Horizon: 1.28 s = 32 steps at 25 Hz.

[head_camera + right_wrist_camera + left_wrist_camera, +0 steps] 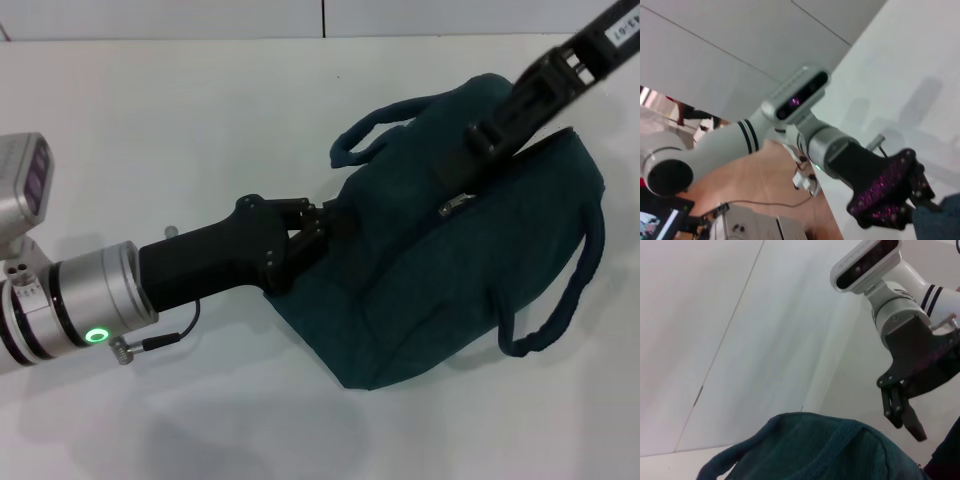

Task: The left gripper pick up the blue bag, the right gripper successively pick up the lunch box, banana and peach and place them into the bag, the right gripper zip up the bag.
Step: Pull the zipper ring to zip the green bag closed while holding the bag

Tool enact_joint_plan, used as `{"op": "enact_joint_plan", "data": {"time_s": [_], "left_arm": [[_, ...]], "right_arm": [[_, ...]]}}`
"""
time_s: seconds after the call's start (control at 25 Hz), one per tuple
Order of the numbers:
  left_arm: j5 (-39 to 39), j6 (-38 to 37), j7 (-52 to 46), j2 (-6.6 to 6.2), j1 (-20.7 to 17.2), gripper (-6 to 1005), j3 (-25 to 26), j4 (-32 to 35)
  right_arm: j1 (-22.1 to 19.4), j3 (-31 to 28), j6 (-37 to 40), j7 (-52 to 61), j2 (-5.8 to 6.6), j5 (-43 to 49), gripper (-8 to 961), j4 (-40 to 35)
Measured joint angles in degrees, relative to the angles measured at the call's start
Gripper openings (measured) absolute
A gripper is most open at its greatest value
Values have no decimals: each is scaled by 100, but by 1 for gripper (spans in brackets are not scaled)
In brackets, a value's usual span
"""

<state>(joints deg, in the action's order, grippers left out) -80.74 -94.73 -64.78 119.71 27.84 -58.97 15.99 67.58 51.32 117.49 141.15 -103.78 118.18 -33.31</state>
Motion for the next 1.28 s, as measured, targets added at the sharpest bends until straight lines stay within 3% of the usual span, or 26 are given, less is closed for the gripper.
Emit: {"op": "enact_joint_plan", "data": {"time_s": [0.32, 0.44, 0.6, 0.76, 0.92, 1.28], "left_arm": [[0, -1, 12, 8, 18, 54, -2, 0], [-2, -2, 16, 8, 19, 54, 0, 0], [-3, -2, 18, 9, 18, 54, 0, 1], [-3, -7, 18, 9, 5, 54, 10, 0], [-4, -11, 18, 9, 3, 54, 16, 1], [-4, -11, 76, 9, -3, 54, 20, -1]], "right_arm": [[-40, -65, 3, 0, 9, -68, 696, 18], [-13, -30, 16, 0, 121, -26, 696, -7], [48, -7, 97, 3, 361, 187, 695, -11], [40, -6, 111, 7, 482, 462, 695, -18], [-15, 85, 163, 7, 446, 508, 694, -18], [-189, 373, 153, -58, 202, 531, 693, -446]]}}
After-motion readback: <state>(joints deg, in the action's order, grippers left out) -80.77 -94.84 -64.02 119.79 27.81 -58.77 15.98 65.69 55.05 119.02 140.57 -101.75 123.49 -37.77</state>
